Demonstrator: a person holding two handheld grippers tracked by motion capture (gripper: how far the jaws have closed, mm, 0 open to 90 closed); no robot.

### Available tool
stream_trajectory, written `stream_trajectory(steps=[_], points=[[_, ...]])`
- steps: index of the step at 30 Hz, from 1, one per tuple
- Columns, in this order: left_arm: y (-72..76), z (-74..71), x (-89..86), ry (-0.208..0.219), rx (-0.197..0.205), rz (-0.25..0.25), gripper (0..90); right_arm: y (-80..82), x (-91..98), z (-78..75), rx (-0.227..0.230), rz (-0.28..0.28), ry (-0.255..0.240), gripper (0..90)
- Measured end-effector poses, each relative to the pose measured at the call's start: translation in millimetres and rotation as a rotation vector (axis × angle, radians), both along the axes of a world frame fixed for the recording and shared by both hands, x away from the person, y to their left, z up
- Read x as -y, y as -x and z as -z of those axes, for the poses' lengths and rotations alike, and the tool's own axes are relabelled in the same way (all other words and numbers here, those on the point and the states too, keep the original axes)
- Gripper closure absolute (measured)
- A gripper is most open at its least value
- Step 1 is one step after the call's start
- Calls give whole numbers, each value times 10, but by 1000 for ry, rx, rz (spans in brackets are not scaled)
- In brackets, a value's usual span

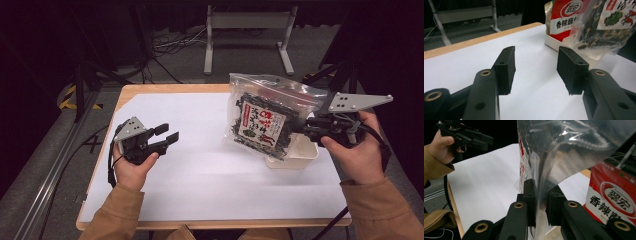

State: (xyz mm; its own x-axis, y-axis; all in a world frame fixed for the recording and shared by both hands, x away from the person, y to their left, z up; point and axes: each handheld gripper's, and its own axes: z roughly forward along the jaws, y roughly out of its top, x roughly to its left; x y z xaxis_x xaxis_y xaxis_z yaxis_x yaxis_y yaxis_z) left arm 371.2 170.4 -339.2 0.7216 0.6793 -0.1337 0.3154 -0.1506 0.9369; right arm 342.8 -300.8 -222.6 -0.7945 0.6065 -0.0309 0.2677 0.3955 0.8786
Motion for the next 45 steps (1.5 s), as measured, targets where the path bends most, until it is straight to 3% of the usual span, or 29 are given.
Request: stream_trajectory(steps=[7,19,35,45], points=[[-30,33,-25,-1,-6,-12,491,-31,143,-112,22,32,6,796],[-47,59,-33,-4,-18,-14,479,-93,313,-169,38,86,22,796],[-55,68,-49,2,-24,-20,474,-168,475,-108,57,177,71,796],[-63,83,-47,1,-30,-21,480,-265,525,12,12,249,76,796]])
